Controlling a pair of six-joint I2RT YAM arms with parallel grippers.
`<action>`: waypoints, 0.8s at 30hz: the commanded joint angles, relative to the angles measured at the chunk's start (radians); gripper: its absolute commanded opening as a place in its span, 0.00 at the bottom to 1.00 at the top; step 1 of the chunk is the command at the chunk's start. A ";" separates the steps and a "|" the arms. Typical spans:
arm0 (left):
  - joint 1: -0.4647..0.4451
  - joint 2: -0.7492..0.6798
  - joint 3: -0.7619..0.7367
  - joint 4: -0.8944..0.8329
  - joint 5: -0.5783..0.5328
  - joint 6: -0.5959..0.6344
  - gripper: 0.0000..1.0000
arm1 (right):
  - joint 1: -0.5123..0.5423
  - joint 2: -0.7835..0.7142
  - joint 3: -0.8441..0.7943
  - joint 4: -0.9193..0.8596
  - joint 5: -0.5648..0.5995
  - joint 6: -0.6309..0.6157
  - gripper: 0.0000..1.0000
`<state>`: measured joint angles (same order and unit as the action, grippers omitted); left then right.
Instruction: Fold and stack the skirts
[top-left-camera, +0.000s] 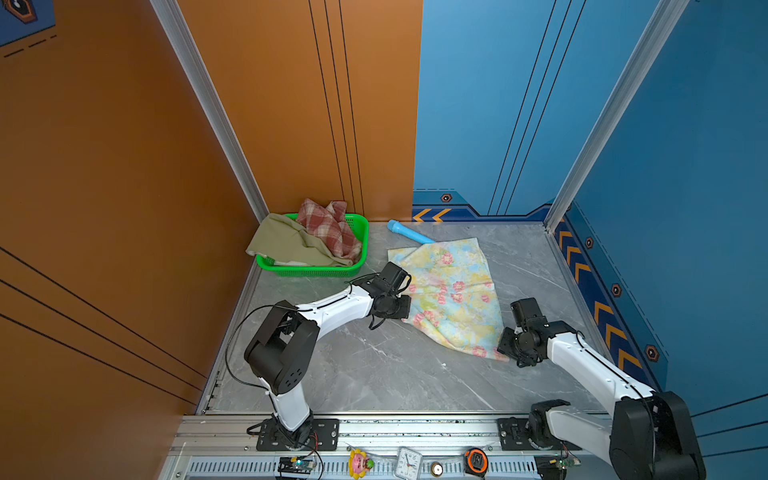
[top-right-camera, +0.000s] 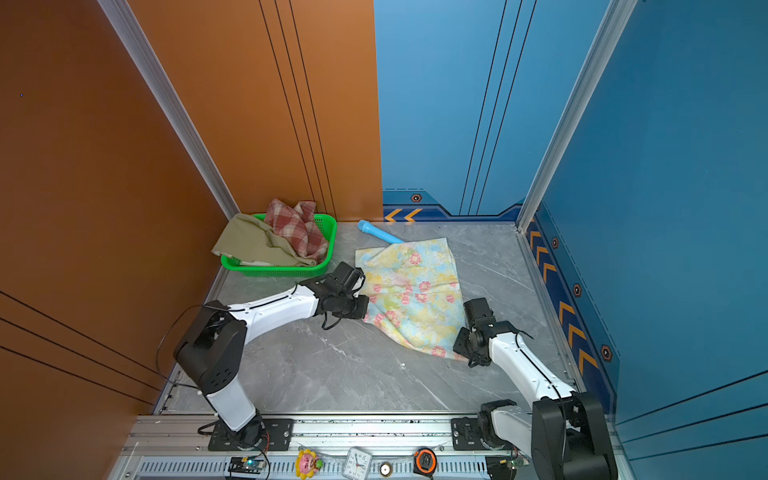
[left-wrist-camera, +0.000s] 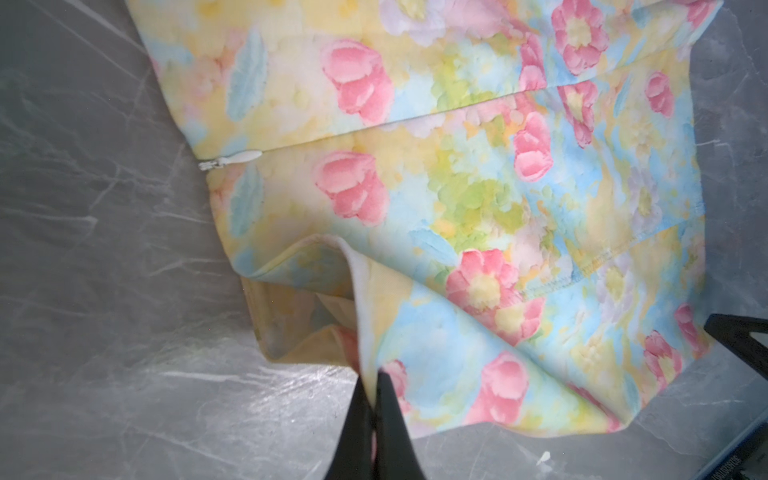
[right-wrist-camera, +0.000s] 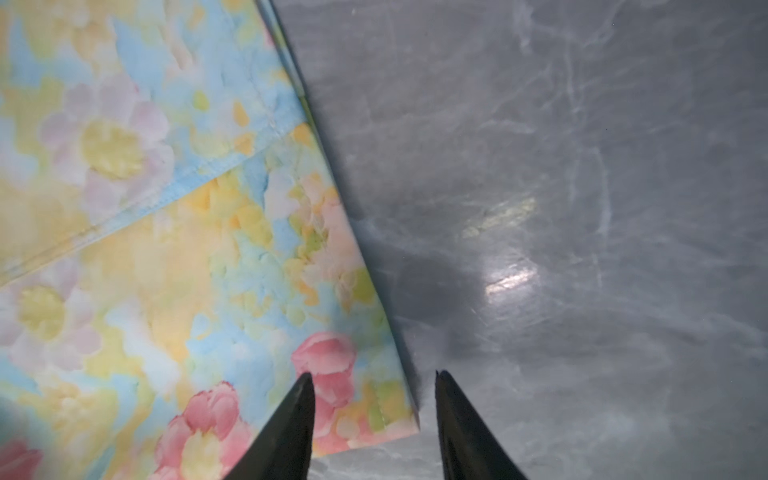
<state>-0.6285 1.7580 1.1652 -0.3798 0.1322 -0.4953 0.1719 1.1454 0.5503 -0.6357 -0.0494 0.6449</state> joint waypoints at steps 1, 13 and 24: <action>0.024 0.030 0.037 -0.022 0.018 -0.010 0.00 | 0.024 -0.022 -0.025 -0.041 0.003 0.047 0.48; 0.044 0.040 0.020 -0.022 0.038 -0.025 0.00 | 0.038 -0.001 -0.029 0.027 0.013 0.086 0.00; 0.039 -0.077 -0.101 -0.046 0.040 -0.047 0.00 | 0.040 -0.039 0.084 -0.031 0.034 0.072 0.00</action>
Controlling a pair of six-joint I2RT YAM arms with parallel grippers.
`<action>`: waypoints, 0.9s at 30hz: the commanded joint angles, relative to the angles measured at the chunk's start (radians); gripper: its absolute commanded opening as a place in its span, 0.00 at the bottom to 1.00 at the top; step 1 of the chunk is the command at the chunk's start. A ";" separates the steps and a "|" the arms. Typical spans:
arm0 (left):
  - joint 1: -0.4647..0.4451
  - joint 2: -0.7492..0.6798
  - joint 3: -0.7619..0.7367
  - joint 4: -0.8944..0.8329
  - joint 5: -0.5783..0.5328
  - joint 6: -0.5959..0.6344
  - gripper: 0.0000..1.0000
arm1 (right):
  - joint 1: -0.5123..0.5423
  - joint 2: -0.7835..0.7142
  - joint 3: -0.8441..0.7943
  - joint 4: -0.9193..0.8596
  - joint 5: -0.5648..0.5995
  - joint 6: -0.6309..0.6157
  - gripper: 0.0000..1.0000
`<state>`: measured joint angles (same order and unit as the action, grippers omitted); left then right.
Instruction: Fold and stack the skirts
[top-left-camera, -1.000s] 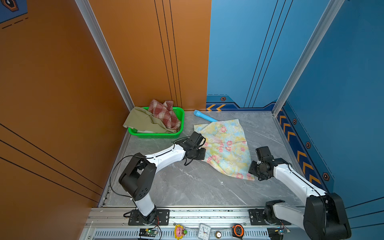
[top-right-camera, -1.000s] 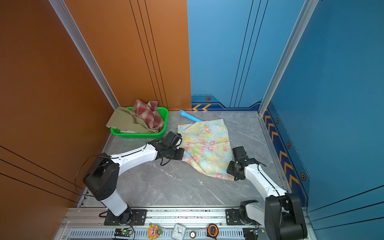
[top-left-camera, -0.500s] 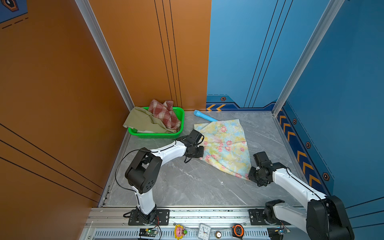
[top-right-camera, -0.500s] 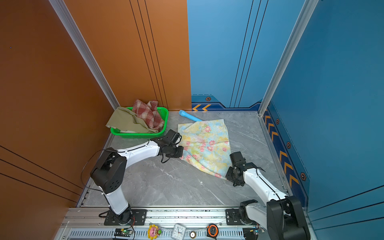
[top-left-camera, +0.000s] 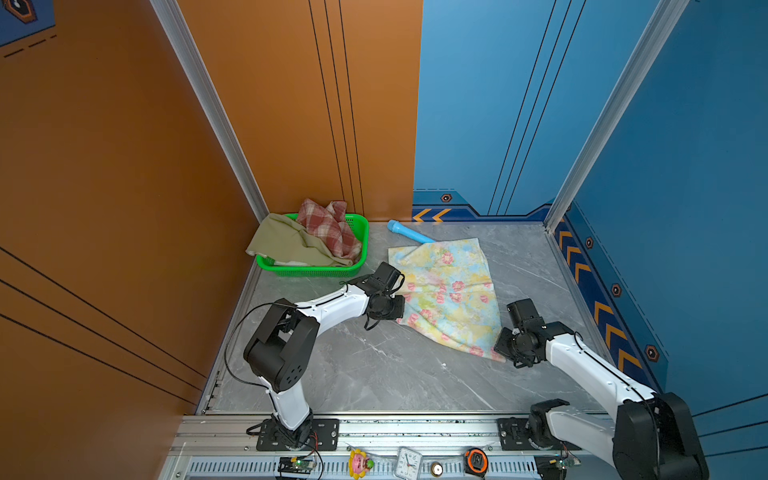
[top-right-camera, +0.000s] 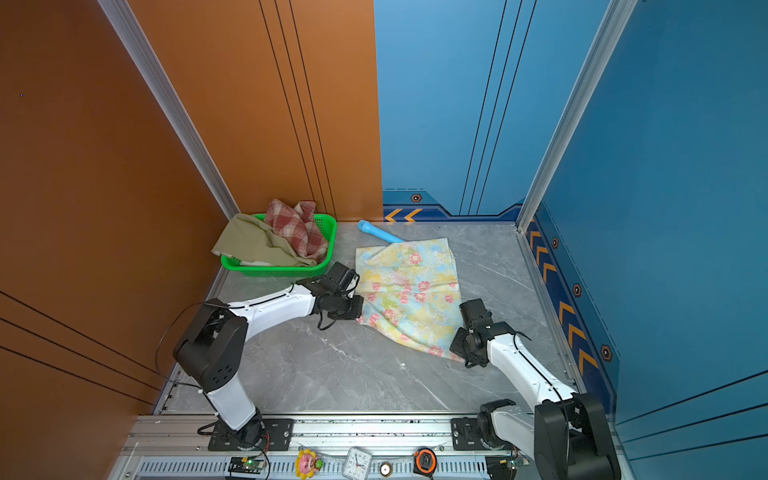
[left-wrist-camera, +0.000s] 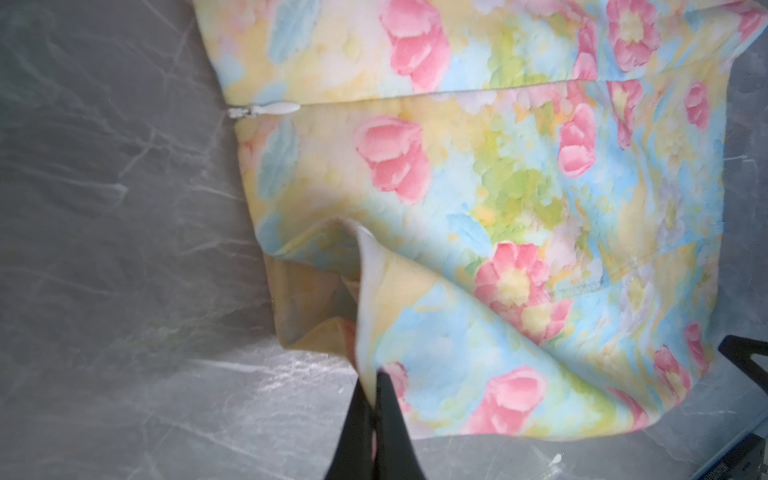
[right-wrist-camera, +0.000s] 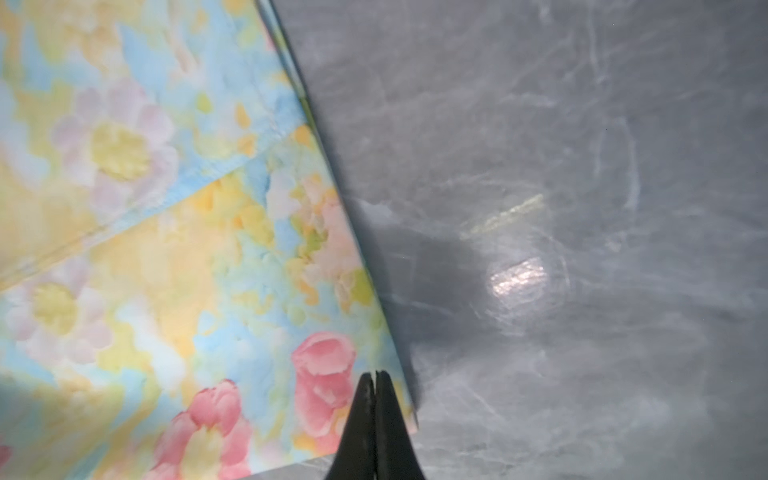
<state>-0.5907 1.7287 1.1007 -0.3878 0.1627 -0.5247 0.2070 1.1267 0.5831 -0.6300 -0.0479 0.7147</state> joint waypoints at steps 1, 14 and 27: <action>0.001 -0.058 -0.041 -0.066 0.008 -0.034 0.00 | 0.001 -0.007 0.076 -0.047 0.022 0.003 0.00; -0.008 -0.076 -0.037 -0.358 0.067 -0.094 0.25 | -0.002 0.170 0.318 -0.257 0.002 0.039 0.06; -0.003 -0.271 -0.277 -0.212 -0.040 -0.121 0.68 | 0.087 0.017 0.127 -0.134 0.093 0.078 0.48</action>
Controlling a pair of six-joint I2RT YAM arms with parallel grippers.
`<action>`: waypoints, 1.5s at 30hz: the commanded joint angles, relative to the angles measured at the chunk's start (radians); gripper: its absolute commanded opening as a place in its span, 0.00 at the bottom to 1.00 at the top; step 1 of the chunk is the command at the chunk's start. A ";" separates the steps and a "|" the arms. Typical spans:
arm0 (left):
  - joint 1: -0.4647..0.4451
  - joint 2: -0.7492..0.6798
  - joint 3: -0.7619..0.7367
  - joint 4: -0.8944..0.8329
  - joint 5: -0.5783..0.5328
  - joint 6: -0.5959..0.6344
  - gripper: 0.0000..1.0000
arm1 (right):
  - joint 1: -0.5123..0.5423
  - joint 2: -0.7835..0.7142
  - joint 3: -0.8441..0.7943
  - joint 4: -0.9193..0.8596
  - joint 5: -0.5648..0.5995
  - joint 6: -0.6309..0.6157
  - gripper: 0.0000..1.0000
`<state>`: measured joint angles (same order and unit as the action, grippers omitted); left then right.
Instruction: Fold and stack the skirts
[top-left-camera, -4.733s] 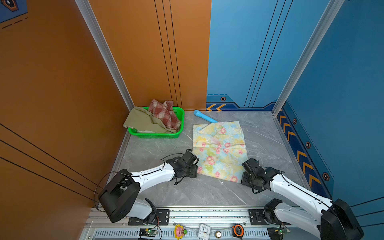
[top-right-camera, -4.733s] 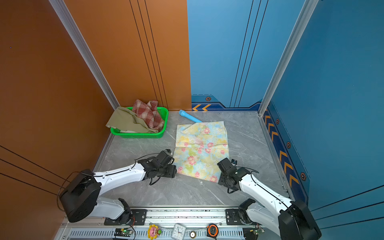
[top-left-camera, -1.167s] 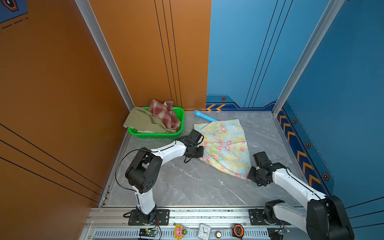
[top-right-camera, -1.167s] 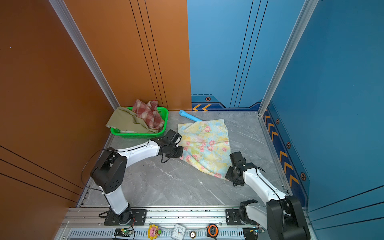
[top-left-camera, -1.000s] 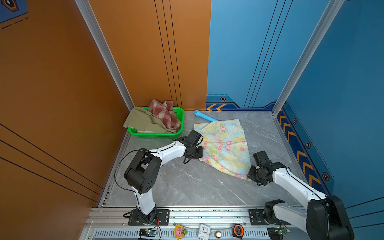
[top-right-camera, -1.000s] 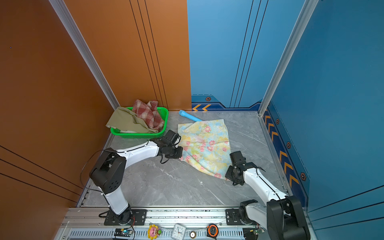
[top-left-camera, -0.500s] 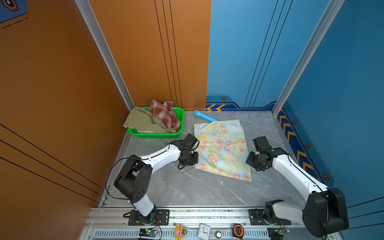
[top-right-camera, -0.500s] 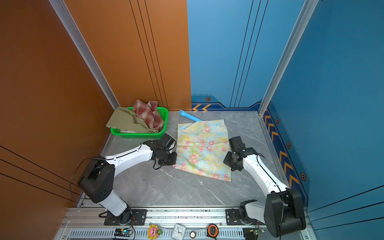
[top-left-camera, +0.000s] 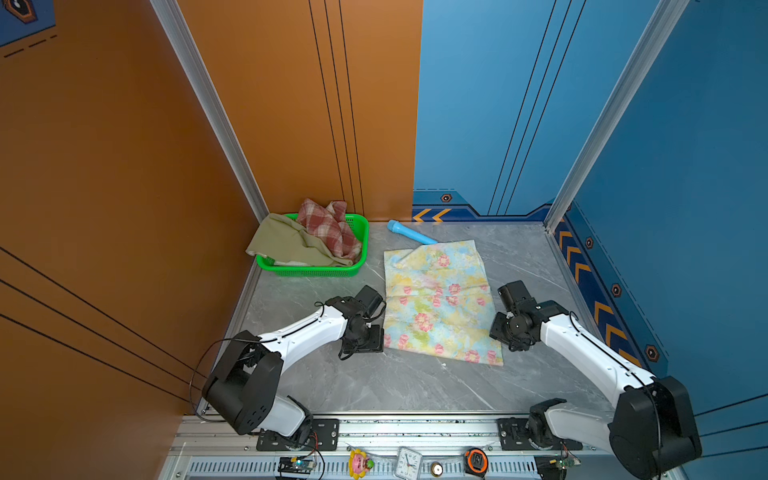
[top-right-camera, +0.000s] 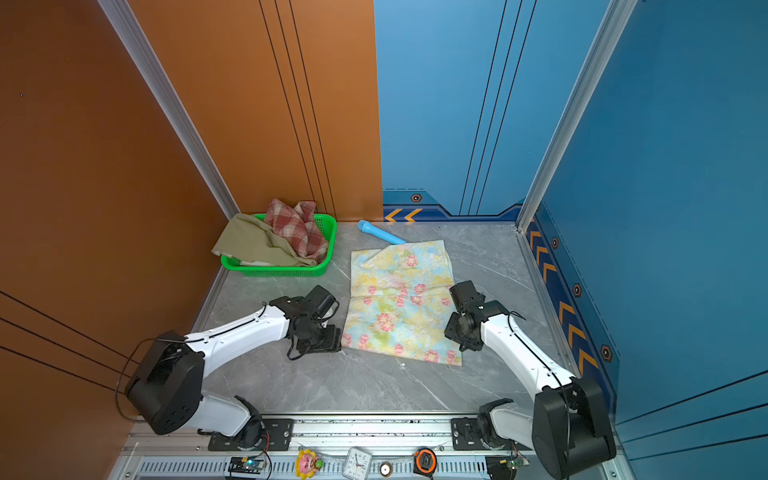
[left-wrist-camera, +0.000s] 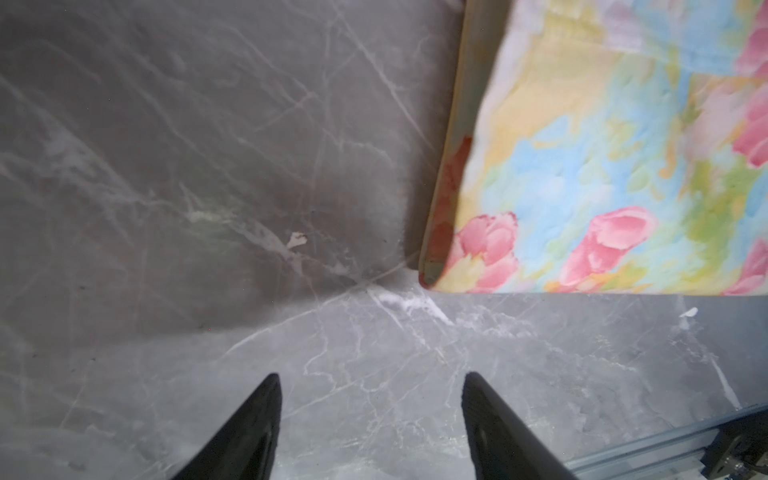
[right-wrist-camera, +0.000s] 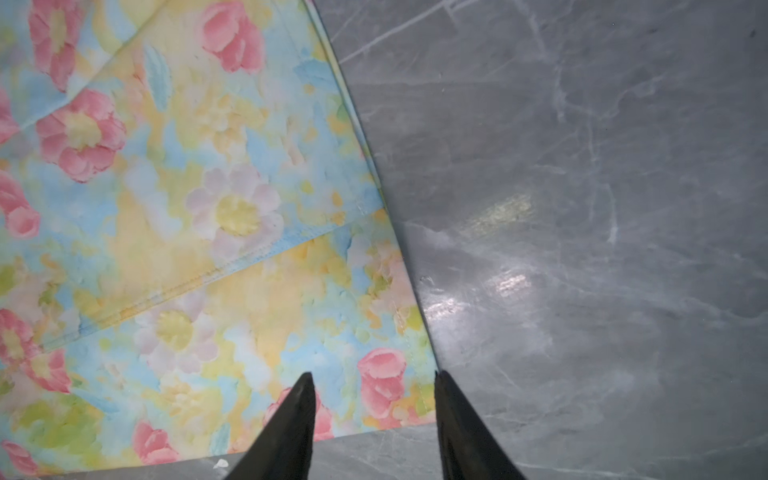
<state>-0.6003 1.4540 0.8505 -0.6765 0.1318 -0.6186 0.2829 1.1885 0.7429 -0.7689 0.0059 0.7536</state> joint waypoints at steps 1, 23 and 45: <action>0.007 0.016 -0.027 0.107 0.009 -0.027 0.67 | 0.018 -0.063 -0.049 0.005 0.045 0.051 0.48; -0.028 0.092 -0.043 0.281 0.028 -0.090 0.57 | 0.045 -0.199 -0.247 0.037 0.047 0.180 0.45; -0.072 0.143 -0.074 0.327 -0.103 -0.106 0.01 | 0.047 -0.125 -0.287 0.111 0.005 0.148 0.40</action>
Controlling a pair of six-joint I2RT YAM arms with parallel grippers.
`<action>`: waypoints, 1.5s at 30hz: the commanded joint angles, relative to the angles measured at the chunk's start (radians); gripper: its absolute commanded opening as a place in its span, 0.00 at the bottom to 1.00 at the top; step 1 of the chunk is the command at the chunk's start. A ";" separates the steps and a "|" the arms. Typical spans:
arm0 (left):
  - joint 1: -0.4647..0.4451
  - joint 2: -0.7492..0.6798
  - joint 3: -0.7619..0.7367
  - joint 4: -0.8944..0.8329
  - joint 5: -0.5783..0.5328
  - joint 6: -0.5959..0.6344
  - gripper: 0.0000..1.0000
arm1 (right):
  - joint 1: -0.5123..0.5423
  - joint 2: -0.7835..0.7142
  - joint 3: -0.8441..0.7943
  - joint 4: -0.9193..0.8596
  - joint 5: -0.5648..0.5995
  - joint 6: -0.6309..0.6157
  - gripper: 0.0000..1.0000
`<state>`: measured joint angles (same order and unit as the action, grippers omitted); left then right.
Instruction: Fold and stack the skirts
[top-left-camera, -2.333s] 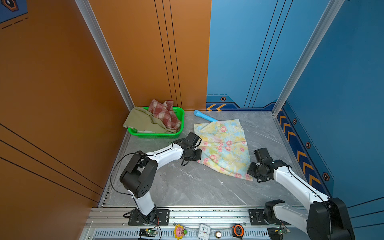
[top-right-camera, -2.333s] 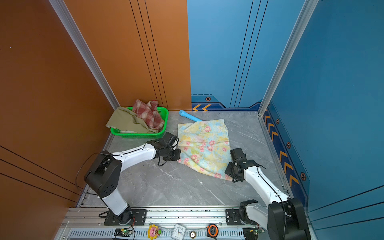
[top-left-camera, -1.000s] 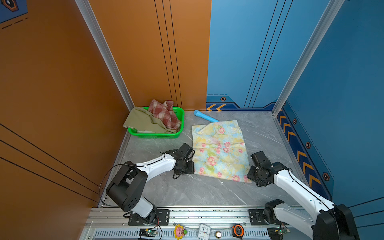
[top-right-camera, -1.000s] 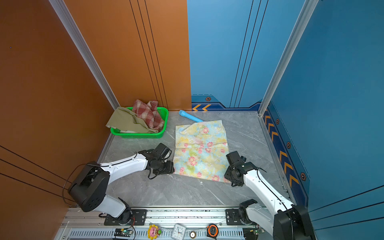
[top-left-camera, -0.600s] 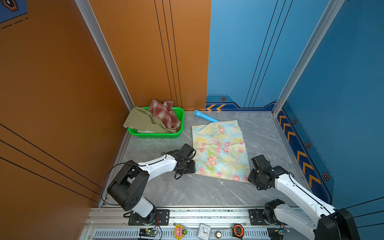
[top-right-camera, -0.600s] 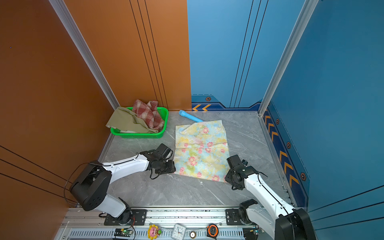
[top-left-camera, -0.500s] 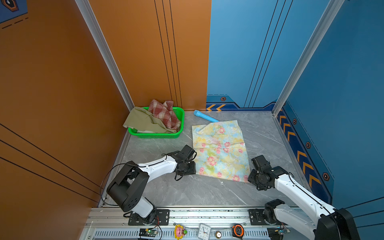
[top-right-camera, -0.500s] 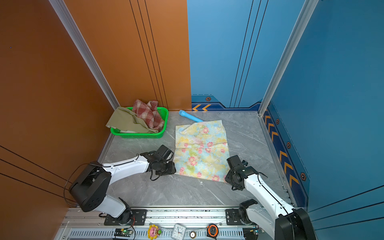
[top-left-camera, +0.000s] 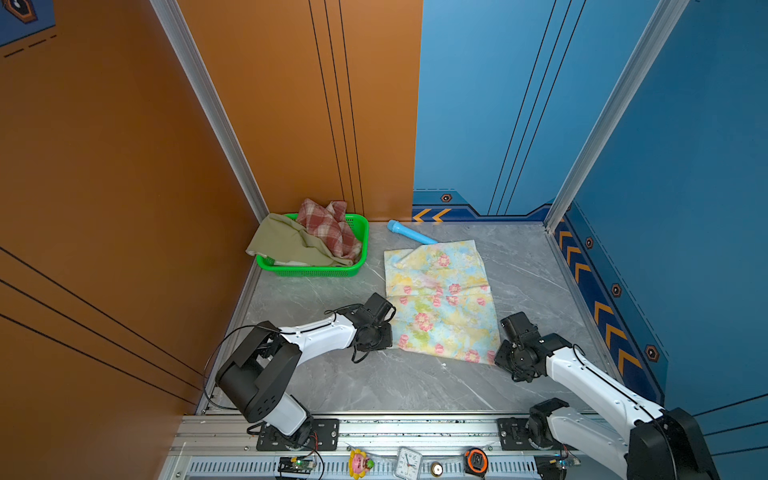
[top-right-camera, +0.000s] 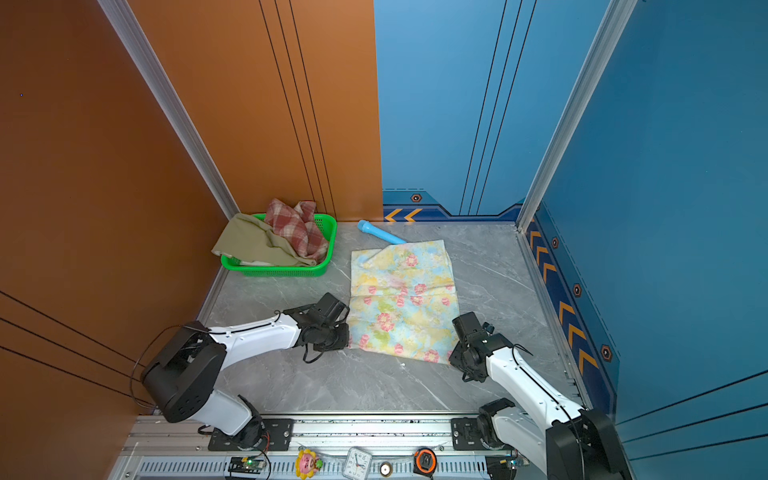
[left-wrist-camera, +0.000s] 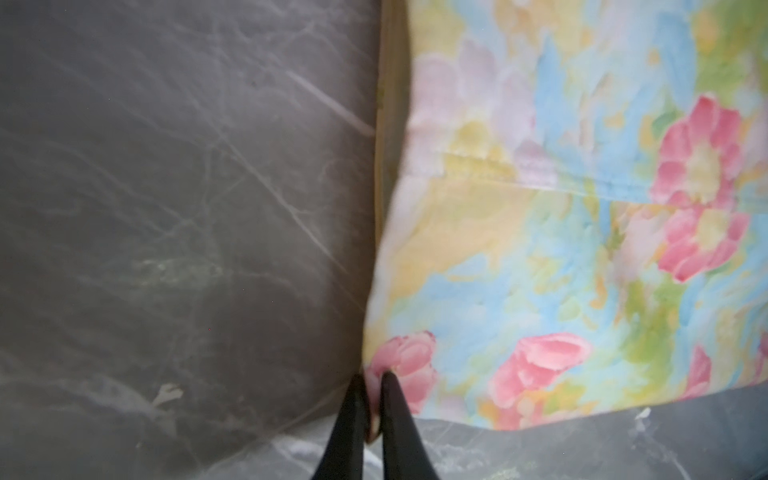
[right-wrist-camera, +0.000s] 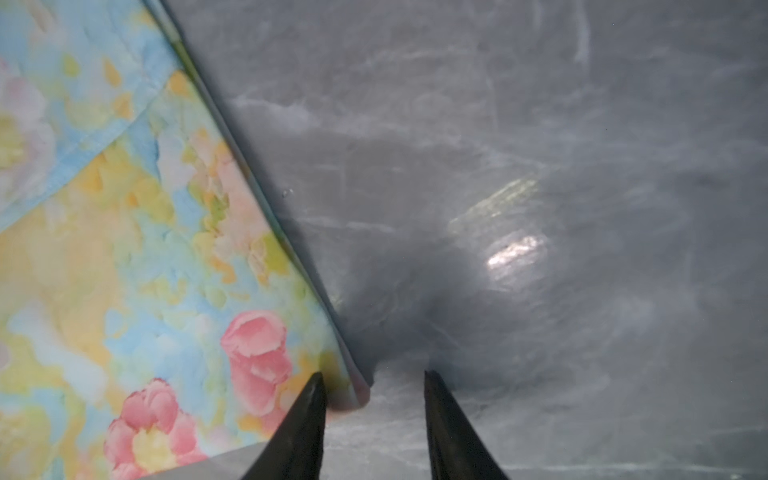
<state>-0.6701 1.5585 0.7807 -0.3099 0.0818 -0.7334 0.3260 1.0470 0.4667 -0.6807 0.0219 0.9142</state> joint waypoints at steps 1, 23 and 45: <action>0.001 0.034 0.003 -0.044 -0.057 0.011 0.00 | 0.004 0.024 -0.009 0.031 -0.016 -0.012 0.40; -0.007 -0.006 0.038 -0.088 -0.070 0.017 0.00 | 0.034 -0.005 -0.034 0.042 -0.112 0.050 0.38; -0.038 -0.122 0.132 -0.249 -0.096 0.071 0.00 | -0.030 -0.085 0.229 -0.125 -0.004 -0.053 0.00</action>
<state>-0.6975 1.4979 0.8635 -0.4583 0.0196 -0.7017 0.3096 0.9894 0.6170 -0.7136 -0.0429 0.9195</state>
